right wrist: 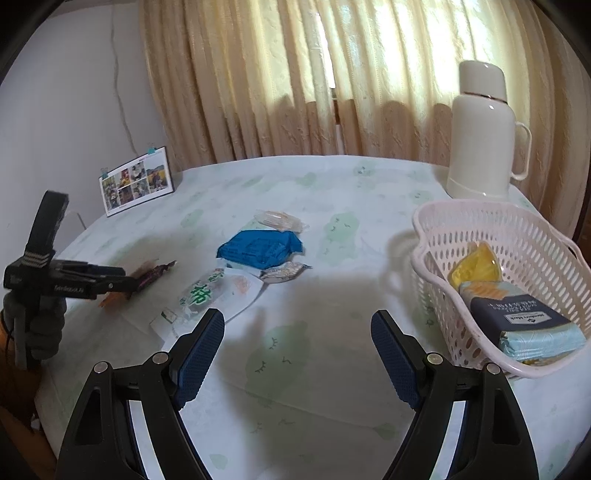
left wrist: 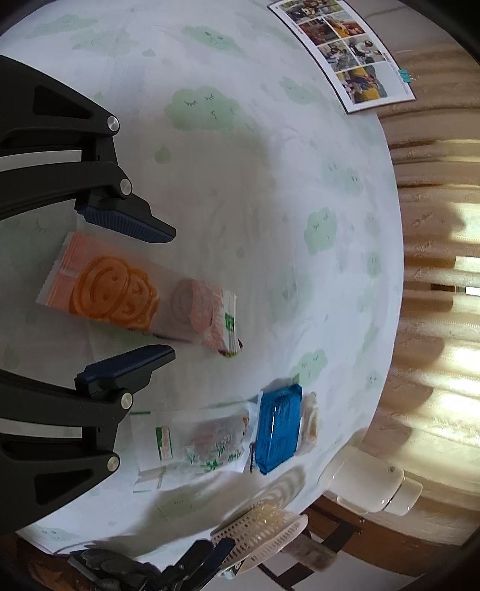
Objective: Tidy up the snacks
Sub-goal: 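Lower the left gripper onto the orange smiley-face pastry bag and close it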
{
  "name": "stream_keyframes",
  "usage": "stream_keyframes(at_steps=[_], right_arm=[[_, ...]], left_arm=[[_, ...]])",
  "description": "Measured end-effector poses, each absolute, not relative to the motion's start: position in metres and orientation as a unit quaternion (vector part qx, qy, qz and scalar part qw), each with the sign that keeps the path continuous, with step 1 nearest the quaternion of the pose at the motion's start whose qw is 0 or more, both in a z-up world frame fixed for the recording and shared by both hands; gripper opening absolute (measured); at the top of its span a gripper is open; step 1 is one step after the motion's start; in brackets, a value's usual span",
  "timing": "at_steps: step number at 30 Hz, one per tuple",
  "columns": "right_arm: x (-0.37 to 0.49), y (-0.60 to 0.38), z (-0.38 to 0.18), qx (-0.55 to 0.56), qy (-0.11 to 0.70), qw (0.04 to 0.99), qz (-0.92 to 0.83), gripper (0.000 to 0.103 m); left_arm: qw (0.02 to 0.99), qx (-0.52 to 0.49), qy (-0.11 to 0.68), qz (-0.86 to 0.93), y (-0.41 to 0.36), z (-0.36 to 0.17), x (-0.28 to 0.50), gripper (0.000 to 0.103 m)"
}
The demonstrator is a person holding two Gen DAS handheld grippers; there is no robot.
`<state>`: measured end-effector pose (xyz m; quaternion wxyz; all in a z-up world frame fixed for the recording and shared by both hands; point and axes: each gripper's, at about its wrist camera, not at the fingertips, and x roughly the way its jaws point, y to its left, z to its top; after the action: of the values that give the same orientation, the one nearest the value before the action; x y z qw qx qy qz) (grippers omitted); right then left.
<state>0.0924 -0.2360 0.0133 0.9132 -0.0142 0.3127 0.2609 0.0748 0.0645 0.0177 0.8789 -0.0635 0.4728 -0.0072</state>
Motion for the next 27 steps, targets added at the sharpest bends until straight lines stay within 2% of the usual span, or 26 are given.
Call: stream_keyframes(at_steps=[27], right_arm=[[0.09, -0.236, 0.015, -0.017, 0.311, 0.913, 0.265, 0.082]], left_arm=[[0.882, -0.062, 0.46, 0.076, 0.102, 0.02, 0.074, 0.056]])
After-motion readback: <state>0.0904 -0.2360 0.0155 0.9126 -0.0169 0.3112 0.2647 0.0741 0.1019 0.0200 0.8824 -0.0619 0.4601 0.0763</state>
